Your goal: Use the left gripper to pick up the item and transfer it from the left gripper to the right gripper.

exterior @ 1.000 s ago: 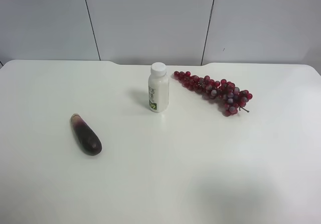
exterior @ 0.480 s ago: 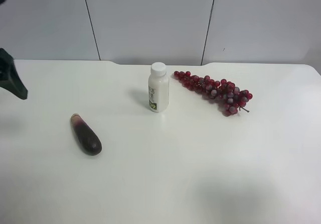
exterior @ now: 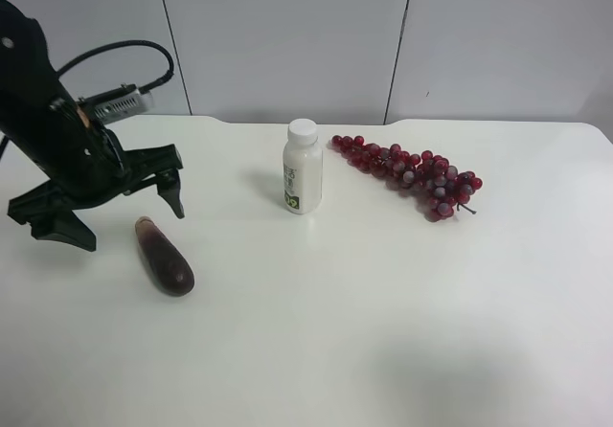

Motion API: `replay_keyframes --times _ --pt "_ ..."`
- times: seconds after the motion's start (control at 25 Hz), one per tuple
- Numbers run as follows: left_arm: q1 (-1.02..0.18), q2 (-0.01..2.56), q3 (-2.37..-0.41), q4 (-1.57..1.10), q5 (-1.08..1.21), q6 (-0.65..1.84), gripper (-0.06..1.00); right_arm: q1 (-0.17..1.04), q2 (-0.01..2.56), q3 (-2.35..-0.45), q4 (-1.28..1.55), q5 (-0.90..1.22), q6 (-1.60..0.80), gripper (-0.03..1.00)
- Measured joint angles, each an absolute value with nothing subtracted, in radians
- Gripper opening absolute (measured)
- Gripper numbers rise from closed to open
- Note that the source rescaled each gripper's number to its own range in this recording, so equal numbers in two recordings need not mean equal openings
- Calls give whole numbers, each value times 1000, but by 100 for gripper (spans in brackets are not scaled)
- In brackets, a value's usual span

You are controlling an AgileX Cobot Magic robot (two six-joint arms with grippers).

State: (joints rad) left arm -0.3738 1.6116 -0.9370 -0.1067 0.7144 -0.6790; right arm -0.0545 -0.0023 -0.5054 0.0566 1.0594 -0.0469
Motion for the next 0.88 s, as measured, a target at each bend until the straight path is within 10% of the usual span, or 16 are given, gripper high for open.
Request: replay_keyframes --times 0.88 --pt "-391 1918 -938 -254 579 -727 100 -55 -2 -505 57 1059 -47 99"
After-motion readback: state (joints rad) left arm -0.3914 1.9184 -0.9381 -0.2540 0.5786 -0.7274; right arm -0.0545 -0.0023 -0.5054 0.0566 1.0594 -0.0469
